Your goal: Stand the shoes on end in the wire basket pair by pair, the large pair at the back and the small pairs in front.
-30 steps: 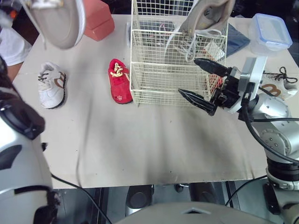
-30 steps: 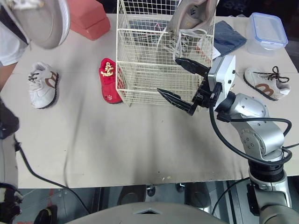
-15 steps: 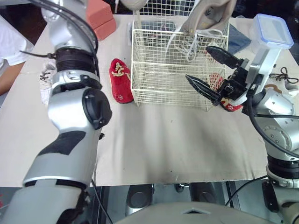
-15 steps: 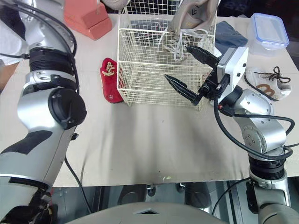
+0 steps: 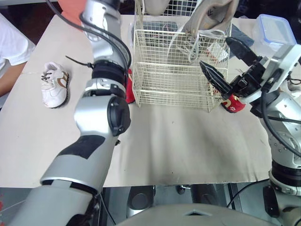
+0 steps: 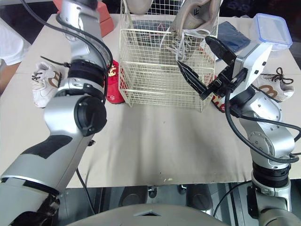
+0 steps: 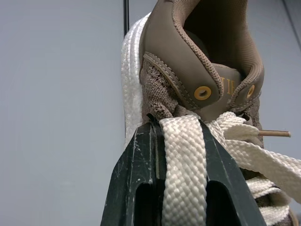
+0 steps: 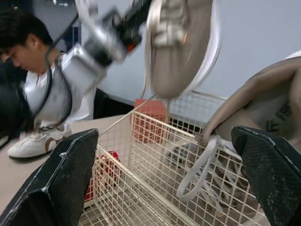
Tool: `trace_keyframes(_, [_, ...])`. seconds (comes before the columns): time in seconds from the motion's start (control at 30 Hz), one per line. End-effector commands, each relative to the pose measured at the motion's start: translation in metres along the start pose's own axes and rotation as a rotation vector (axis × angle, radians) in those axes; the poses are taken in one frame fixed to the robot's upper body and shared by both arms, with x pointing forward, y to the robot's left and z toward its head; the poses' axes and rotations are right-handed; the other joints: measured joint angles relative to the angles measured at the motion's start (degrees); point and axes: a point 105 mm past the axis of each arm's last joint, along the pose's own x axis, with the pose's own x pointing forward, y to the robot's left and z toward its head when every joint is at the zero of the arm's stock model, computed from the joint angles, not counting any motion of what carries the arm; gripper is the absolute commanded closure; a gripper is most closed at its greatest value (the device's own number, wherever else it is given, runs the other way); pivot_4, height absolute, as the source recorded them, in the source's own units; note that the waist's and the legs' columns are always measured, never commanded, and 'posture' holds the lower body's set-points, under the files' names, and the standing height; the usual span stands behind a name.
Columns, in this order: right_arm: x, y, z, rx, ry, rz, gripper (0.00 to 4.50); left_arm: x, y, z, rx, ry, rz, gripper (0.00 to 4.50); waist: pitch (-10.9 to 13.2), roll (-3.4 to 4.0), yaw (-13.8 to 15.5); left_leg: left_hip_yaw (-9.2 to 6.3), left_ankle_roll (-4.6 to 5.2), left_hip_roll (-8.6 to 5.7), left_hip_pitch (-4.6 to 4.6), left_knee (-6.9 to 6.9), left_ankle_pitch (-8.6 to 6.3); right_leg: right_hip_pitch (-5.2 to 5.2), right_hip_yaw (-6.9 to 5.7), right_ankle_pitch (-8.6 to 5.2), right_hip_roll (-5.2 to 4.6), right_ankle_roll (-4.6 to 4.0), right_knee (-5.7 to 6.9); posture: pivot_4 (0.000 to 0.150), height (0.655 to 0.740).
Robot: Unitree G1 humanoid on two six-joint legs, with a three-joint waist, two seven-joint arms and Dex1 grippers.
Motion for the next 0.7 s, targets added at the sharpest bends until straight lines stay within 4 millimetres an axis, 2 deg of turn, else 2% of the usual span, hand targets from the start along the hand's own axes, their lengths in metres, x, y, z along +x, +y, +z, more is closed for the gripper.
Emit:
trace_keyframes(0.03, [-0.002, 0.004, 0.012, -0.011, -0.054, -0.015, 0.00, 0.002, -0.010, 0.008, 0.060, -0.054, -0.018, 4.24, 0.0, 0.00, 0.0, 0.00, 0.00, 0.00, 0.00, 0.00, 0.00, 0.00, 0.00, 0.00, 0.00, 0.00, 0.00, 0.150, 0.6860])
trace_keyframes(0.27, [-0.002, 0.005, 0.011, -0.001, -0.061, -0.024, 0.00, -0.016, -0.018, -0.015, 0.078, 0.017, -0.046, 4.24, 0.0, 0.01, 0.0, 0.00, 0.00, 0.00, 0.02, 0.00, 0.00, 0.00, 0.00, 0.00, 0.00, 0.00, 0.02, 0.150, 0.6860])
trace_keyframes(0.57, [-0.006, 0.002, 0.010, -0.008, -0.061, -0.040, 0.00, -0.036, -0.016, -0.041, 0.043, 0.146, -0.048, 4.24, 0.0, 0.04, 0.0, -0.01, 0.00, 0.00, 0.05, 0.01, 0.00, 0.03, 0.00, 0.00, 0.00, 0.00, 0.03, 0.150, 0.6860])
trace_keyframes(0.67, [-0.007, 0.000, 0.010, -0.013, -0.061, -0.045, 0.00, -0.042, -0.012, -0.047, 0.033, 0.198, -0.047, 2.80, -0.1, 0.04, 0.0, -0.01, 0.00, 0.00, 0.09, 0.05, 0.00, 0.04, 0.01, 0.00, 0.00, 0.00, 0.14, 0.150, 0.6860])
trace_keyframes(0.7, [-0.007, 0.000, 0.010, -0.014, -0.061, -0.047, 0.00, -0.043, -0.010, -0.048, 0.029, 0.207, -0.042, 2.63, -0.1, 0.05, 0.0, -0.01, 0.00, 0.00, 0.11, 0.07, 0.00, 0.04, 0.02, -0.01, -0.01, 0.00, 0.18, 0.150, 0.6860])
